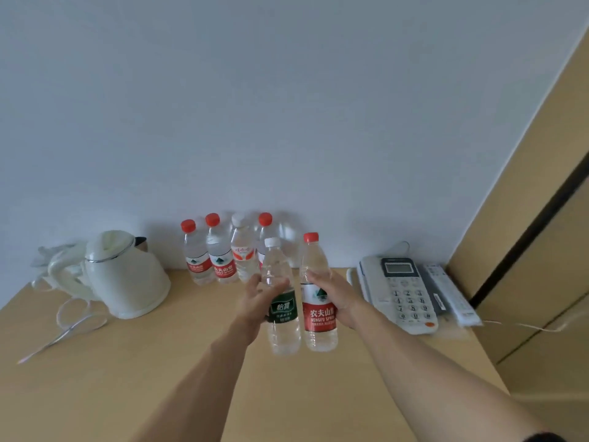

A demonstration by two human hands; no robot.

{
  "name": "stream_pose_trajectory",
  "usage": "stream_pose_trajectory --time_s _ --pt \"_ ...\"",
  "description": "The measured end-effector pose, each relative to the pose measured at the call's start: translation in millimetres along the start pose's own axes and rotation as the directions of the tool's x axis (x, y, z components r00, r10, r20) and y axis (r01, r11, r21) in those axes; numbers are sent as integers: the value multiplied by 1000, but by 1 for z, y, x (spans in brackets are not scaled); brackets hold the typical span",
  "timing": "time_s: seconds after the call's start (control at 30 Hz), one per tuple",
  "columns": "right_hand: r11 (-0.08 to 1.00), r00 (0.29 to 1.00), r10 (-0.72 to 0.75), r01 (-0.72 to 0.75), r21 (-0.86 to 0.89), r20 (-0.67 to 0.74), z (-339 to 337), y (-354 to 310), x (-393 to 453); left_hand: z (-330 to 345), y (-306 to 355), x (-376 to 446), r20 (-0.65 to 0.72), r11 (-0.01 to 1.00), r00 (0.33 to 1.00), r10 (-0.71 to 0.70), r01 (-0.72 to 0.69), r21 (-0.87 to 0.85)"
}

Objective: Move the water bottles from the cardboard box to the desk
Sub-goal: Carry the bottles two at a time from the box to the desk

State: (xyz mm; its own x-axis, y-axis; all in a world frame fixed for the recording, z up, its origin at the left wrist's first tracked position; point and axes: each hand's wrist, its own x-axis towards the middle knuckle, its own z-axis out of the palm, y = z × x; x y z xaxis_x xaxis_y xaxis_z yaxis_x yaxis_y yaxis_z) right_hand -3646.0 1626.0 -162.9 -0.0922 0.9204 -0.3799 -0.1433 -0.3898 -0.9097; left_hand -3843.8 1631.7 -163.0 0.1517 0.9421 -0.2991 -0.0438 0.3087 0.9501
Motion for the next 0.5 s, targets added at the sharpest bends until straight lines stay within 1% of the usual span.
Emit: stream_pose_trajectory --time_s 0.1,0.17,0.2,0.33,0.5 --pt "999 991 -36 34 -20 -131 -7 -7 2 0 9 23 100 992 994 51 -62 109" --pt "998 976 -53 47 -34 -213 -11 -9 3 -1 12 38 122 979 990 76 -98 180" --pt "998 971 -62 54 -40 -233 -14 -9 3 -2 12 44 135 969 987 87 -115 219" --pt "990 957 -115 88 -110 -267 -25 -7 6 -2 13 61 208 926 971 118 -183 329" --pt "977 956 -140 91 -192 -259 -38 -9 18 0 18 70 265 907 956 129 -221 357"
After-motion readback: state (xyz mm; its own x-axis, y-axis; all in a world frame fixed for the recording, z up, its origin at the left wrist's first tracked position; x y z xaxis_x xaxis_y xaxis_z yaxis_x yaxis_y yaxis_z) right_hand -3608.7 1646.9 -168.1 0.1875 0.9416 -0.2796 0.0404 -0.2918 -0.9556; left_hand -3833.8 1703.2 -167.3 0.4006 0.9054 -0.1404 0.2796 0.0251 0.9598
